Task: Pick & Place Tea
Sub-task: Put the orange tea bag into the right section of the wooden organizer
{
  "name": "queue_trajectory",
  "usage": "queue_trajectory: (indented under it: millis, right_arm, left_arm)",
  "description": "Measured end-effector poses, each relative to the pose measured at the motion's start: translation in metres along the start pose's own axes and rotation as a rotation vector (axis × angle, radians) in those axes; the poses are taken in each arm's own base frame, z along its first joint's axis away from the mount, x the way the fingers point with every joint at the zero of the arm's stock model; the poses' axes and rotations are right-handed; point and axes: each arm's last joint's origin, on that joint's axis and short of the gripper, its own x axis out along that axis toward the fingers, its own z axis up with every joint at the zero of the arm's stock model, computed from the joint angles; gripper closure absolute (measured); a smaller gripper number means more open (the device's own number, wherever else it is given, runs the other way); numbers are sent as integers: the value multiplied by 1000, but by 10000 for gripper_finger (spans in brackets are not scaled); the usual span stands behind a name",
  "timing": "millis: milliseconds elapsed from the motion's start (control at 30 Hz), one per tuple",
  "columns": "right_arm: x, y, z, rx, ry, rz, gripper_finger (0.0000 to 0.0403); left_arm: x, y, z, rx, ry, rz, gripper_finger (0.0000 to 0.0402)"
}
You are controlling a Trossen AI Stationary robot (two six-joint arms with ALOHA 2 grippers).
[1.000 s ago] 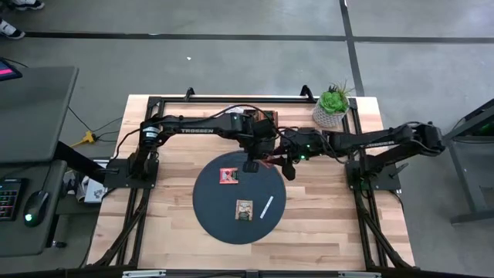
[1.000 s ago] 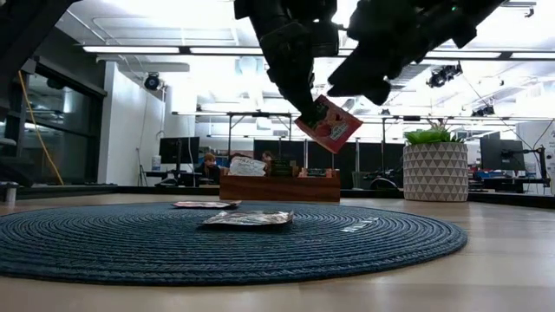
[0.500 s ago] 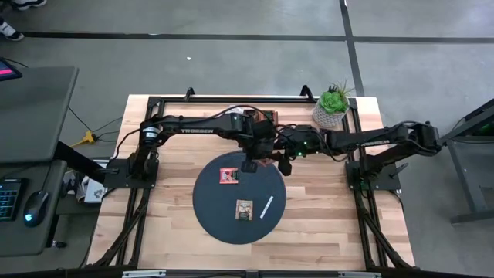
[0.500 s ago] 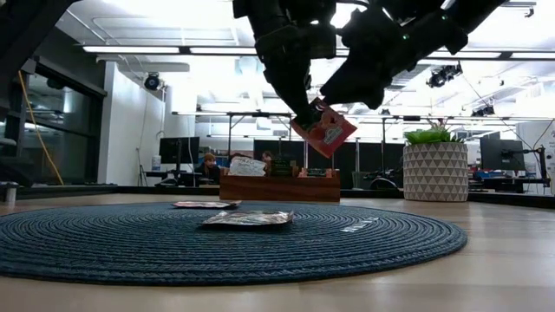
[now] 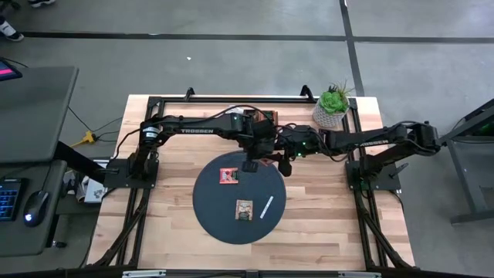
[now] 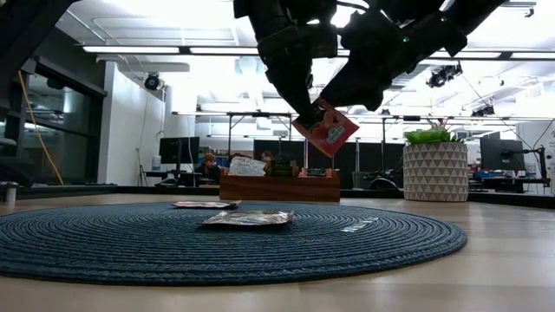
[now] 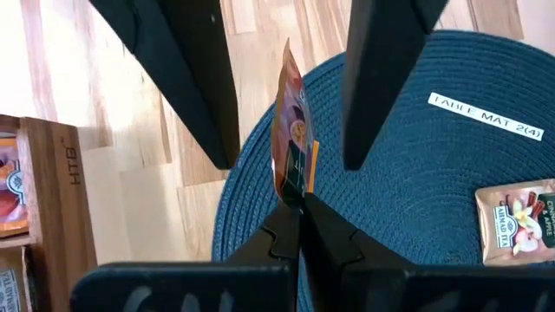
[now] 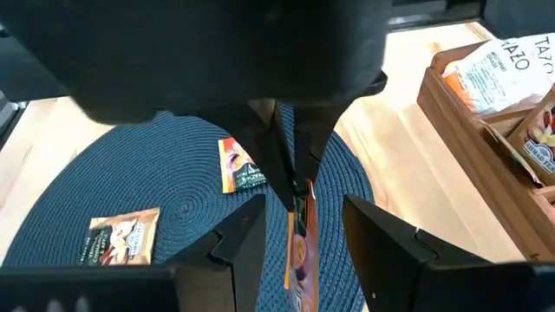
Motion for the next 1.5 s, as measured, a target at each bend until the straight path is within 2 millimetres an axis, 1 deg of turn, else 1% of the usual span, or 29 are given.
queue_trajectory:
  millis: [233,333,433,567,600,767,900,1100,1233,1333,1500]
  right_arm:
    - [0,-1,-4,-14,43,-9,255]
    - [0,-2,-4,-16,40,-24,270]
    - [0,-2,-4,-21,36,-42,307]
    - [0,-4,-3,-24,36,-42,382]
    - [0,-5,-3,-25,37,-40,392]
    - [-1,-9,-3,0,40,-12,400]
    - [-1,-10,-2,20,38,-24,401]
    - [-2,-12,-3,41,48,-71,402]
    - [-2,-13,-4,50,50,-82,402]
    - [-2,-14,-6,52,74,-109,402]
    - [-2,-17,-10,56,101,-147,403]
  left_arm:
    - [0,1,2,-2,-22,6,401]
    - [0,0,2,-2,-22,6,401]
    - [0,1,2,-5,-24,6,401]
    - [0,1,3,-4,-33,9,401]
    - [0,1,3,-4,-34,10,401]
    - [0,1,4,-3,-39,11,401]
    - [0,1,4,1,-37,18,401]
    - [0,3,3,3,-11,93,400]
    - [-2,9,0,-10,10,117,398]
    - [-3,12,-5,-20,49,113,380]
    - [-4,19,-10,-38,80,132,329]
